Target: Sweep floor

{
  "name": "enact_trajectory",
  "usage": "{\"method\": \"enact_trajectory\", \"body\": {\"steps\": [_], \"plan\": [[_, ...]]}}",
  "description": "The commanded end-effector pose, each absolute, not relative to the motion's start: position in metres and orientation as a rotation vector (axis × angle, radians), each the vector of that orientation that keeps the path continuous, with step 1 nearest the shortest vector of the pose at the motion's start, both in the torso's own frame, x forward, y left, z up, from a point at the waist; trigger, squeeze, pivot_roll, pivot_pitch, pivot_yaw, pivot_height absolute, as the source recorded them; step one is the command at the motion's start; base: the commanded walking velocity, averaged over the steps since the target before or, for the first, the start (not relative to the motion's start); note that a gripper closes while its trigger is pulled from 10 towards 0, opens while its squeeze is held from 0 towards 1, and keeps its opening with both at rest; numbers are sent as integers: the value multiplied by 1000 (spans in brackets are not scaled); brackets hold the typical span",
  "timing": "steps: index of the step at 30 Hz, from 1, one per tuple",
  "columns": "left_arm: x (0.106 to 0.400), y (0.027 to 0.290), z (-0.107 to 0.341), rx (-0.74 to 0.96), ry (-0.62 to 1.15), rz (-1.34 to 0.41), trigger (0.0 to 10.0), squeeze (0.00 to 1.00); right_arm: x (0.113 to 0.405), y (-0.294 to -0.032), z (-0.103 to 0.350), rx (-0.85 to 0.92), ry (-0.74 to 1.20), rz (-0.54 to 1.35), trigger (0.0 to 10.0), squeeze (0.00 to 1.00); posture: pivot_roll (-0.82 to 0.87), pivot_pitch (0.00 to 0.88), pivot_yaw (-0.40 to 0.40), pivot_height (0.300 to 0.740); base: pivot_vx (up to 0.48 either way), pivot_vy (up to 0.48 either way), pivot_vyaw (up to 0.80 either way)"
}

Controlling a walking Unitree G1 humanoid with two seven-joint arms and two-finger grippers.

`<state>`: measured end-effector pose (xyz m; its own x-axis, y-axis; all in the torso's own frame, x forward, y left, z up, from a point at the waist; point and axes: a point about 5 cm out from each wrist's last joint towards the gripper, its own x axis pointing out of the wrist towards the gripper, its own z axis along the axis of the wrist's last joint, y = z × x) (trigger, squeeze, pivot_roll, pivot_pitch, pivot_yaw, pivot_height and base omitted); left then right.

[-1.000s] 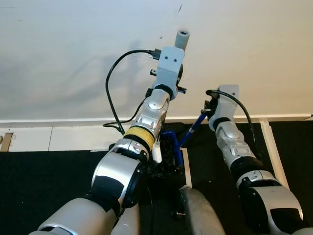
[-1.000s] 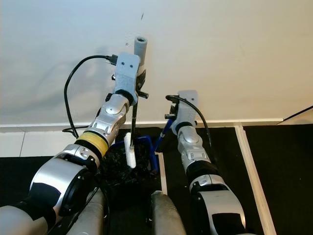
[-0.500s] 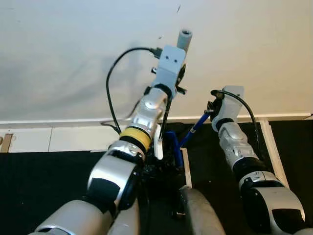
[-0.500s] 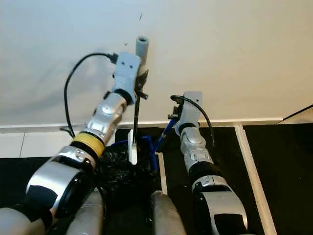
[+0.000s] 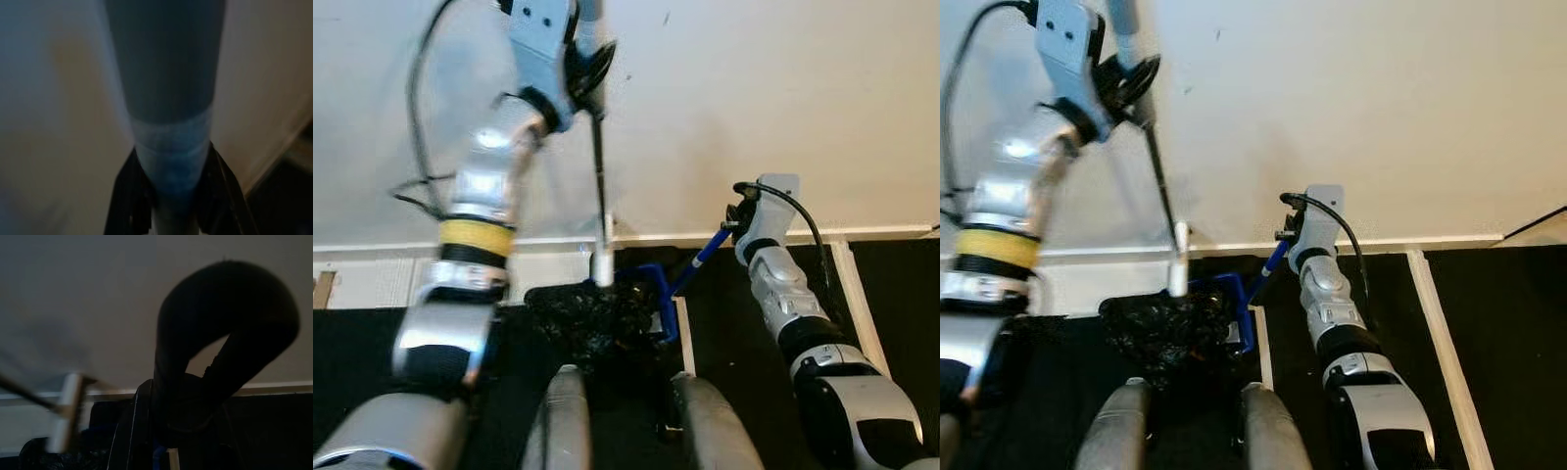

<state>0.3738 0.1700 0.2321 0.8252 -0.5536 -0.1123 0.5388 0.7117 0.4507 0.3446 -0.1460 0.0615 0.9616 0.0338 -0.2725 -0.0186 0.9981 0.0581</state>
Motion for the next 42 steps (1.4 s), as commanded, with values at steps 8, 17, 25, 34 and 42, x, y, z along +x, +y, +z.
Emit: {"method": "enact_trajectory", "body": {"steps": [8, 17, 25, 34, 42], "plan": [[344, 183, 168, 673, 334, -646, 10000, 0, 309, -159, 7, -6, 547, -17, 10000, 0, 97, 189, -122, 740, 0, 0, 0], [329, 156, 150, 548, 394, -669, 10000, 0, 309, -163, 8, -12, 549, -21, 10000, 0, 92, 203, -120, 740, 0, 0, 0], [340, 119, 149, 296, 224, -550, 10000, 0, 308, -163, 7, -12, 552, -21, 10000, 0, 85, 215, -118, 740, 0, 0, 0], [340, 78, 117, 130, 320, -420, 10000, 0, 307, -163, 6, -13, 556, -21, 10000, 0, 72, 228, -114, 740, 0, 0, 0], [352, 48, 130, 85, 178, -299, 10000, 0, 307, -161, 7, -14, 550, -18, 10000, 0, 64, 221, -109, 740, 0, 0, 0]]}}
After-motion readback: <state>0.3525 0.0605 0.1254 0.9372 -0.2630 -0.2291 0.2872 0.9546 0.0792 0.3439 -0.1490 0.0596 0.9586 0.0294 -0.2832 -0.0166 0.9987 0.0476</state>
